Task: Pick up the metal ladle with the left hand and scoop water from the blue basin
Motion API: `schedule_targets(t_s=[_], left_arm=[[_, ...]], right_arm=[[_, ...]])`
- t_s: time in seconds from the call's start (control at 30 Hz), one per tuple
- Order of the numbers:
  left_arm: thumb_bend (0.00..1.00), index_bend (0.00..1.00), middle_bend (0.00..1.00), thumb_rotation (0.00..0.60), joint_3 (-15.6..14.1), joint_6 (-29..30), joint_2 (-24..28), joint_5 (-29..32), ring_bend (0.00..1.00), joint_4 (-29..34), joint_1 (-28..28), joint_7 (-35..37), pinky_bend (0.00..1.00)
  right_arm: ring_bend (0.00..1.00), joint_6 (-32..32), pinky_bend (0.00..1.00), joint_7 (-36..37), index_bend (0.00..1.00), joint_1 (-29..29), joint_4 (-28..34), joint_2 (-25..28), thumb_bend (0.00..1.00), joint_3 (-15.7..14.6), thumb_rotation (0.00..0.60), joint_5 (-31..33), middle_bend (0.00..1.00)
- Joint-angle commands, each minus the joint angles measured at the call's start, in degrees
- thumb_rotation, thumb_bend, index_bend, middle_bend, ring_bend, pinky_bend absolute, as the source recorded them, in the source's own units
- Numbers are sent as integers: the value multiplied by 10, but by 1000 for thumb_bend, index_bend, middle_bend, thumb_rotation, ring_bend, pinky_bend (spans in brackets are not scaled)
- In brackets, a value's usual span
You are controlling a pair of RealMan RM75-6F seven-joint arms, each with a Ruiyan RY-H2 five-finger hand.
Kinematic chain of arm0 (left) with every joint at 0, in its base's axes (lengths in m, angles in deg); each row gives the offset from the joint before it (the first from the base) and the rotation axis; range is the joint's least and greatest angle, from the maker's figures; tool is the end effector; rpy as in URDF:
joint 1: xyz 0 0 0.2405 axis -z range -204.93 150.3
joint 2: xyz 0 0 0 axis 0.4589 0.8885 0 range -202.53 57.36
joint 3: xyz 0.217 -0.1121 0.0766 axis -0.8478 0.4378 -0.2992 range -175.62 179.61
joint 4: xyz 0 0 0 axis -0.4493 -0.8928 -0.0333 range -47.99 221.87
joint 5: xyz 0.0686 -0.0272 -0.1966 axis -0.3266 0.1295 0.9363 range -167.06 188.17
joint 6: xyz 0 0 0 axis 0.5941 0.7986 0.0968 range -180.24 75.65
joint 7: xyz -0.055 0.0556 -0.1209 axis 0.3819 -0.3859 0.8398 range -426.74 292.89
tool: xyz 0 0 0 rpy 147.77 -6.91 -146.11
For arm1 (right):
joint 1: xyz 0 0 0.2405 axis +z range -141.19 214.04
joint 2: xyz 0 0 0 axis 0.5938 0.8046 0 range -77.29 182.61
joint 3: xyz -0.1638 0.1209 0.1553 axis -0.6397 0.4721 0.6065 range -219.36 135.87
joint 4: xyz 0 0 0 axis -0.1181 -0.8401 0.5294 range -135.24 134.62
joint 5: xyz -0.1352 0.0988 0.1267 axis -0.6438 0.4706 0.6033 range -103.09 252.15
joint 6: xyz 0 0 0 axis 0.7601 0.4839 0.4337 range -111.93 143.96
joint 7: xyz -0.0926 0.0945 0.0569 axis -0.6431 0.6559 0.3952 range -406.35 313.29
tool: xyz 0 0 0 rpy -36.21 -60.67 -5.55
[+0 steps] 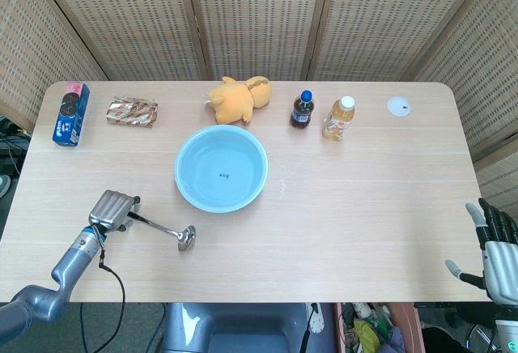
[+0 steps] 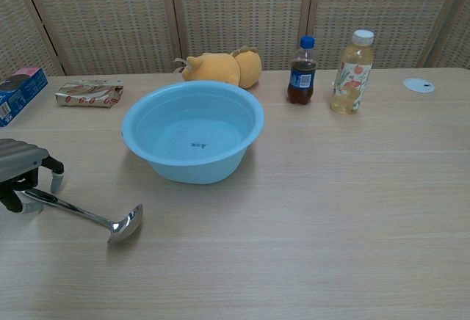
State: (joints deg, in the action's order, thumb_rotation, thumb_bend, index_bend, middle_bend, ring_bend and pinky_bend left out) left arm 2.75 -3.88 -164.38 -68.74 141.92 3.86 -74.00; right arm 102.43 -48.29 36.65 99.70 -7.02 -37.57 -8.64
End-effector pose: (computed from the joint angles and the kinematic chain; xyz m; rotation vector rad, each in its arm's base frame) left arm -0.3201 0.3210 -0.0108 -1.9174 -0.8400 -0.4689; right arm -0.3069 -0.1595 0.1798 1.2725 -0.9558 0.8722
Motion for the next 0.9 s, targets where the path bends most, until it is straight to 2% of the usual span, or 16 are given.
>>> schedule_targets(t_s=[0.03,0.43,0.53,0.7,0.9], left_arm=[[320,490,1000,600,1,-5,-1,6,977,1,1,-7,1000],[320,506,1000,600,7,-28,-4,34,977,9,9,-42,1000],[321,562,1000,600,8,-31,-5,41,978,11,9,-50,1000],[329,741,1000,600,12,-34,8,56,978,35,10,-65,1000],[408,824,1000,600,15,-7,34,53,978,74,5,-73,1000]], right_arm=[[0,-1,0,0,0,0,0,0,0,0,600,1,0],[0,-5,0,2,0,1,1,2,0,-1,600,3,0],[0,-5,0,3,0,1,1,2,0,-1,600,4,0],[0,-5,0,2,0,1,2,2,0,-2,600,4,0],[0,-5,0,0,0,1,4,3,0,-2,600,4,0]])
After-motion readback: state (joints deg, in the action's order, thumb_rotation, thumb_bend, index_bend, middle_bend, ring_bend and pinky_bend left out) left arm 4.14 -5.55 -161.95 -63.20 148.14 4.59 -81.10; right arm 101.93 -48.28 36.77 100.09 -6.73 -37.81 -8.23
